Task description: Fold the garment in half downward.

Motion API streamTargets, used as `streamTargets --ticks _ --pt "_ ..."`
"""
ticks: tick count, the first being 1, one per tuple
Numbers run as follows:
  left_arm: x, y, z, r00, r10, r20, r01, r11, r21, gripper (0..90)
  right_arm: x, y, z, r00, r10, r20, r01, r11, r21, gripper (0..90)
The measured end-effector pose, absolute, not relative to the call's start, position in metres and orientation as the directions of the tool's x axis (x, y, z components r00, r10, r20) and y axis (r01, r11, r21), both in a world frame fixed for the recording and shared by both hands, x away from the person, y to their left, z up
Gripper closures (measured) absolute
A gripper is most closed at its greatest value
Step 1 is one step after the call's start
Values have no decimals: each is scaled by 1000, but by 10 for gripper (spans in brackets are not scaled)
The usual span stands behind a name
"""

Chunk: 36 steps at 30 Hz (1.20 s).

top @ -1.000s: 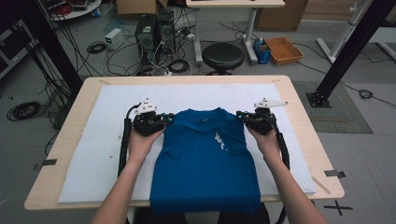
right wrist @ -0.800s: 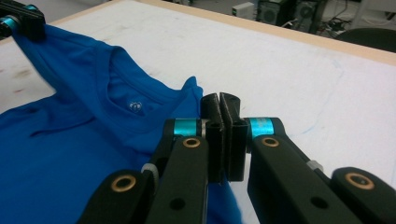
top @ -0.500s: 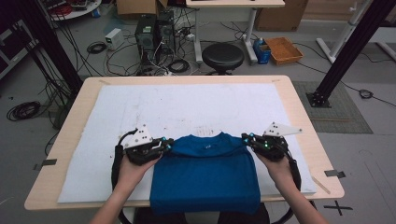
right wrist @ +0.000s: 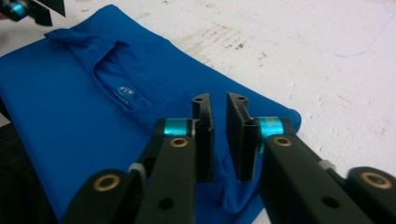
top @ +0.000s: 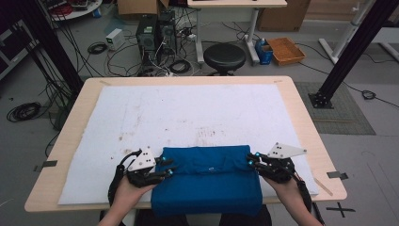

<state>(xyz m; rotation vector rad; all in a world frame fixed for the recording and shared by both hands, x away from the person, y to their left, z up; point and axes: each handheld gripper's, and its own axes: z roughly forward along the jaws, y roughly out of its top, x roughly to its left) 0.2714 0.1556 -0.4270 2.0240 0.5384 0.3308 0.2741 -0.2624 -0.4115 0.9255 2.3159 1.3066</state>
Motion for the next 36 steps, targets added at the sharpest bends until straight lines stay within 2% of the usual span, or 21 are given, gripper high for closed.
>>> streamTargets --ticks 3,9,10,14,17,23,36 --pt "276 146 -428 870 493 -12 258 -434 863 604 276 -253 -412 -749 662 40 386 386 838 728" --pt "292 130 -437 856 513 -65 339 -461 820 600 292 -230 -425 -748 662 44 444 451 774 700" --pt "294 129 -439 855 514 -77 352 -464 813 615 295 -228 -428 -748 662 45 453 460 764 713" --pt "294 126 -443 862 500 -78 353 -482 802 795 298 -224 -435 -764 642 53 461 488 741 886" --pt "291 129 -440 865 495 -81 344 -469 813 874 292 -225 -432 -774 632 37 437 491 754 893" --pt "276 136 -436 876 476 -83 327 -459 826 878 271 -231 -423 -796 604 43 407 482 776 894" --pt "233 137 -438 916 400 -22 260 -553 792 870 227 -242 -428 -838 544 37 377 530 760 879"
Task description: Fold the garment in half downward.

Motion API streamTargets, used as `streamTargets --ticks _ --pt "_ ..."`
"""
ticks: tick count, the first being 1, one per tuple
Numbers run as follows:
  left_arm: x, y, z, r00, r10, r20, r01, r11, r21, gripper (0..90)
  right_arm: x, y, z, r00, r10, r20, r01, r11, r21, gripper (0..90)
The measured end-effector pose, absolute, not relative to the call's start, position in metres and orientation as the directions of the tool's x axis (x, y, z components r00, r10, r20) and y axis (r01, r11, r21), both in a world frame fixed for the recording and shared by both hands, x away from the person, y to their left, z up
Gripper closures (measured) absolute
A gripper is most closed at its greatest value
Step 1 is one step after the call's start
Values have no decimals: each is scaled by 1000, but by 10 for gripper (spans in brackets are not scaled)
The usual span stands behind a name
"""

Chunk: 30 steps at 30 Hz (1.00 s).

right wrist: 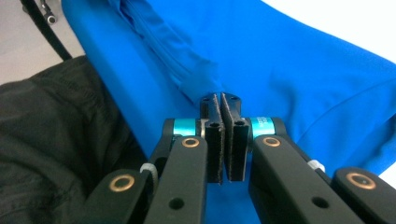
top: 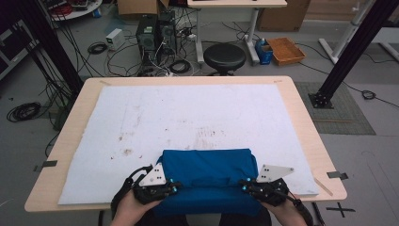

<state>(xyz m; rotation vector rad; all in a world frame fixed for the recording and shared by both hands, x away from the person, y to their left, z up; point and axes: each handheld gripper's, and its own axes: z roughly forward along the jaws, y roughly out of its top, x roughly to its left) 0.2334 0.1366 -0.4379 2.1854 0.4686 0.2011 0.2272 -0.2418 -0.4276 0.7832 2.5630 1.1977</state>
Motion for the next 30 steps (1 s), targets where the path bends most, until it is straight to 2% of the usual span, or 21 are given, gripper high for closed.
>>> streamTargets --ticks 7,9,14,20,24,30 --pt "229 139 -438 910 415 -23 269 -547 793 694 223 -252 -426 -828 561 31 378 515 769 800" --pt "233 142 -436 896 444 -29 288 -527 799 627 225 -255 -424 -814 580 33 385 496 778 762" --pt "255 153 -428 824 565 -49 338 -421 842 535 242 -267 -417 -746 664 49 420 412 808 669" --pt "290 168 -424 715 689 -122 419 -282 863 477 282 -284 -414 -615 778 125 501 263 825 579" --pt "309 172 -428 664 736 -132 455 -257 853 464 303 -284 -417 -553 817 160 537 203 819 554" --pt "321 173 -434 628 766 -137 493 -256 832 445 319 -270 -424 -523 833 181 576 189 795 544"
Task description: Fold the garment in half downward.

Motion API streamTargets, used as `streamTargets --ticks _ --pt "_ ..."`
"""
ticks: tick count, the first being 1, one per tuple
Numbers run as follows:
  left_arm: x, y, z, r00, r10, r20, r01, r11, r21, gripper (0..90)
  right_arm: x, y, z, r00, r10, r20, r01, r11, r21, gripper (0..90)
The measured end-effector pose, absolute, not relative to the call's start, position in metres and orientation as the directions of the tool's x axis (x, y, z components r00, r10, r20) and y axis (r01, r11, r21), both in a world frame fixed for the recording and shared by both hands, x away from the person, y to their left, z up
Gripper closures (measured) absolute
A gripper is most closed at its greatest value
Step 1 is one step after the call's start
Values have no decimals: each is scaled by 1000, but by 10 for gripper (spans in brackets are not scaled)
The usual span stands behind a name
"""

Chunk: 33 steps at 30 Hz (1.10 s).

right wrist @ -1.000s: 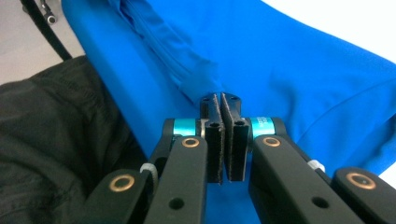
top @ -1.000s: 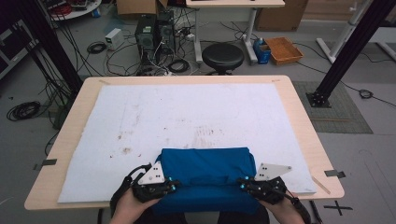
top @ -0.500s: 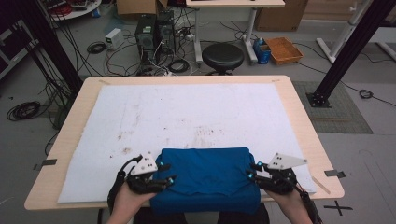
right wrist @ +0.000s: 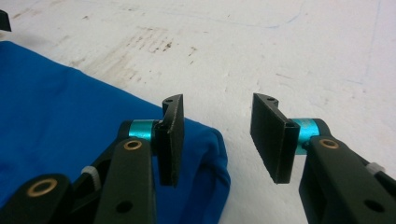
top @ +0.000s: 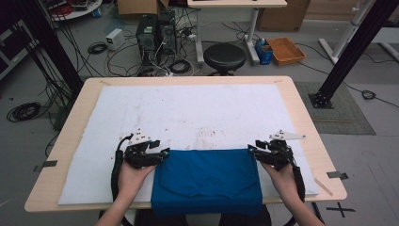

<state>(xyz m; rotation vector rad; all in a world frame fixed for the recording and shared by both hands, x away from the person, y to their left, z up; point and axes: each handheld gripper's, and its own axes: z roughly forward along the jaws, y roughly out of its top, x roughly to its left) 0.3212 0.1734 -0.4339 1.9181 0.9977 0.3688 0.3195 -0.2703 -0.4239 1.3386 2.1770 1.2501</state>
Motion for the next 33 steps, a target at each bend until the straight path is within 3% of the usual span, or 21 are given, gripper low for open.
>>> streamTargets --ticks 9,15,21,33 --pt "328 168 -443 623 764 -168 551 -276 787 490 332 -259 -437 -508 844 173 634 230 739 565" --pt "326 161 -447 649 745 -153 555 -326 765 674 334 -259 -446 -528 828 187 658 260 707 698" --pt "323 159 -447 663 735 -139 538 -339 772 802 331 -259 -445 -551 816 177 640 277 717 826" --pt "323 161 -445 662 739 -125 522 -335 785 827 332 -263 -436 -566 810 151 597 277 753 829"
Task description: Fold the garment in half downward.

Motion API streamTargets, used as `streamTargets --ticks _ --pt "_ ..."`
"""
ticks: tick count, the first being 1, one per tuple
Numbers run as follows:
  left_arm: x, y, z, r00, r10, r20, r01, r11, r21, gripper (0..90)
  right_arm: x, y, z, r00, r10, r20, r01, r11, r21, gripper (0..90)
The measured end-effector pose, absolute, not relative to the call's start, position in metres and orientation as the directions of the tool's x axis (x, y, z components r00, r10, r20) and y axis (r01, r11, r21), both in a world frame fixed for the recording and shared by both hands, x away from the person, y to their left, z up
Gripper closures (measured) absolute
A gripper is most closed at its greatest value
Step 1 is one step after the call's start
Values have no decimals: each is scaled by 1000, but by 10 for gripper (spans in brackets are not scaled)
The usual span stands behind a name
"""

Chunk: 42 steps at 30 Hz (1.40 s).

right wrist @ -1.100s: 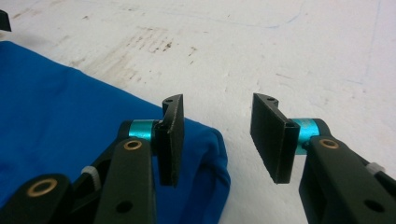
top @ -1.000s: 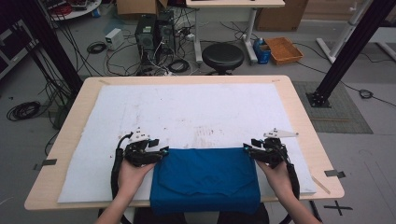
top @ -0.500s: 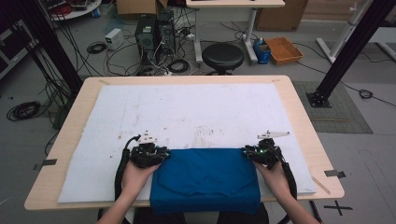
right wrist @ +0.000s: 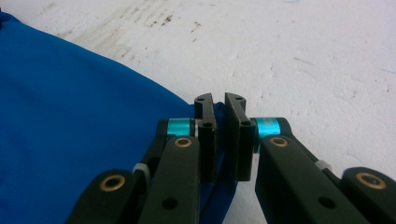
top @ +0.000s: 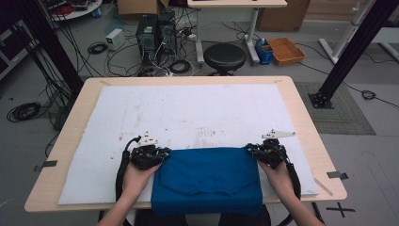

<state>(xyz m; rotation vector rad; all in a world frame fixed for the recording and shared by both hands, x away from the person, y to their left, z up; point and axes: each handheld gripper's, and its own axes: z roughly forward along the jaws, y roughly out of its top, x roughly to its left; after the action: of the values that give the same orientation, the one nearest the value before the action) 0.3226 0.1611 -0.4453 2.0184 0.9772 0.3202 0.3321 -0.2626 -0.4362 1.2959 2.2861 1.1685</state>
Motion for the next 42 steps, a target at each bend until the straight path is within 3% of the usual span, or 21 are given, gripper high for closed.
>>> streamTargets --ticks 4,10,14,16,19,29,42 --pt "323 162 -446 656 742 -135 527 -324 786 816 332 -268 -439 -512 843 163 615 227 755 545" --pt "328 163 -448 617 770 -164 560 -283 778 647 337 -271 -441 -487 850 202 643 192 742 514" --pt "327 162 -449 636 753 -170 564 -302 769 686 339 -264 -448 -507 841 190 659 235 714 602" --pt "326 159 -448 651 743 -154 551 -323 770 765 338 -263 -448 -539 819 198 653 258 712 749" --pt "326 160 -448 654 740 -159 550 -321 771 817 335 -259 -446 -561 812 159 627 292 722 832" --pt "340 158 -437 644 755 -120 521 -319 791 830 350 -263 -432 -565 811 151 595 273 756 845" --pt "391 145 -423 625 781 -2 490 -390 780 829 406 -258 -417 -560 824 89 590 320 741 843"
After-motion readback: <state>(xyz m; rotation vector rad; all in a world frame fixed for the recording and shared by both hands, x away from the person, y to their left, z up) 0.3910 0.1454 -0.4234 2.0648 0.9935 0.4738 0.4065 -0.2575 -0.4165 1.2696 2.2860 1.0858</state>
